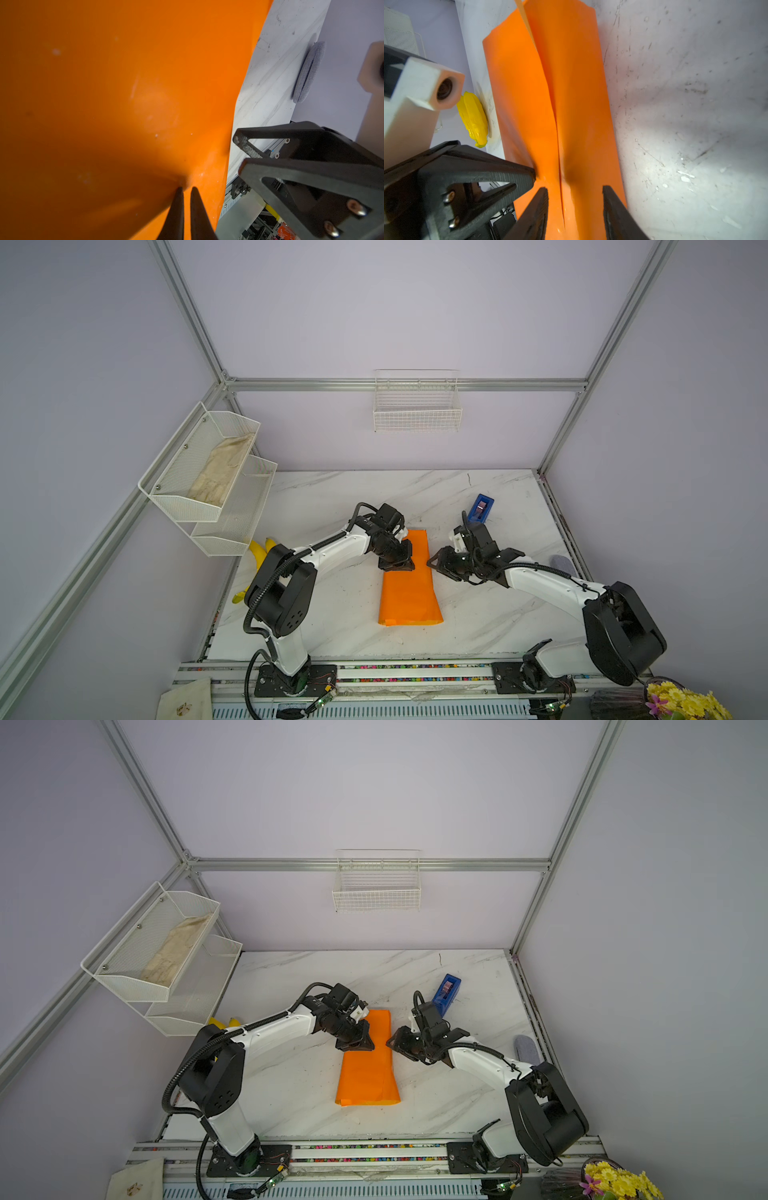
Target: Wrap the gift box in paper
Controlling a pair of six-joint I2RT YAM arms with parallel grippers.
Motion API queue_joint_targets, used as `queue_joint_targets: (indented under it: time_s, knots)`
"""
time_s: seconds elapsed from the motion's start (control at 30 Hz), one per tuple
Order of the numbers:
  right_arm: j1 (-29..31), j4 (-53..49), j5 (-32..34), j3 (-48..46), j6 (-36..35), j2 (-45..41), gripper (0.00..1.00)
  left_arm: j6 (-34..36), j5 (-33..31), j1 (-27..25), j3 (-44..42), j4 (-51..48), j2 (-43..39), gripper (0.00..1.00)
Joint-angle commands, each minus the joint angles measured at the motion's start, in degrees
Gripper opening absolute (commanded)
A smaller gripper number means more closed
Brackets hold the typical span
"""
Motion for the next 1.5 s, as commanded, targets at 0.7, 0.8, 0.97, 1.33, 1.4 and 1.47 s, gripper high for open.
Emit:
queue_joint_targets:
  time_s: [0.7,0.8,0.97,1.33,1.4,1.47]
  knots:
    - [-5.2,3.3,-3.3,13.6,-9.7,12.4,0.31,-2.8,-3.5,1.6,-2.1,4.7,5.9,0.10]
    - [-5.4,3.8,-4.0,15.8,-10.5,14.6,0.28,-2.9,-3.3,1.6,-2.0,4.7,5.9,0.10]
    - [-5.5,3.9,-4.7,18.3,-11.2,18.1,0.24,-2.9,-3.1,1.6,-1.9,4.7,6.0,0.10]
    - [-5.6,3.2,-2.3,20.2,-11.7,19.9,0.00,-3.4,-2.7,1.6,-1.4,4.7,4.9,0.10]
    - [-5.7,2.7,-1.3,20.7,-11.8,20.3,0.00,-3.6,-2.4,1.6,-1.0,4.5,4.5,0.10]
    - [-5.8,2.4,-1.0,21.4,-11.7,21.0,0.00,-3.6,-1.9,1.5,-0.6,4.5,4.5,0.10]
